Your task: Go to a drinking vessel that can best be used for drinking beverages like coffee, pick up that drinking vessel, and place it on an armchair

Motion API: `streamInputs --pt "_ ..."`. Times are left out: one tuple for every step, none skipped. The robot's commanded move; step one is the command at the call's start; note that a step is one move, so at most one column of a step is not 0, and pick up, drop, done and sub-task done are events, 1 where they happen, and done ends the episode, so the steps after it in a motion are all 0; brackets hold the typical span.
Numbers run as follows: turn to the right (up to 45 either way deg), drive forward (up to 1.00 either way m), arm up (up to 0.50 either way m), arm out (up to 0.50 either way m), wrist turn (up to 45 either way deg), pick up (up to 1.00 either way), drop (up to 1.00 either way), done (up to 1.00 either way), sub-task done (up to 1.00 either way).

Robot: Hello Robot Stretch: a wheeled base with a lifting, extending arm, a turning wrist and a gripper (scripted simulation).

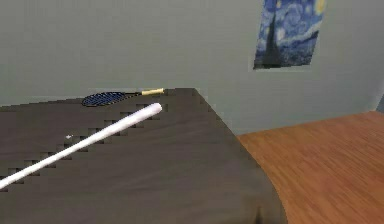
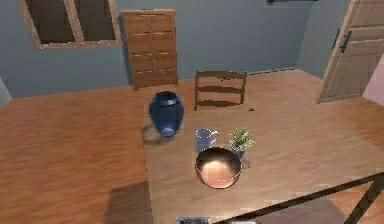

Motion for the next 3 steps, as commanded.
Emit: streamInputs --pt "0.0 0.0 0.0 0.48 0.0 0.0 0.0 0.0 0.0" --pt "0.0 0.0 0.0 0.0 45.0 0.0 0.0 0.0 0.0" --pt "0.0 0.0 0.0 0.0 45.0 0.0 0.0 0.0 0.0"
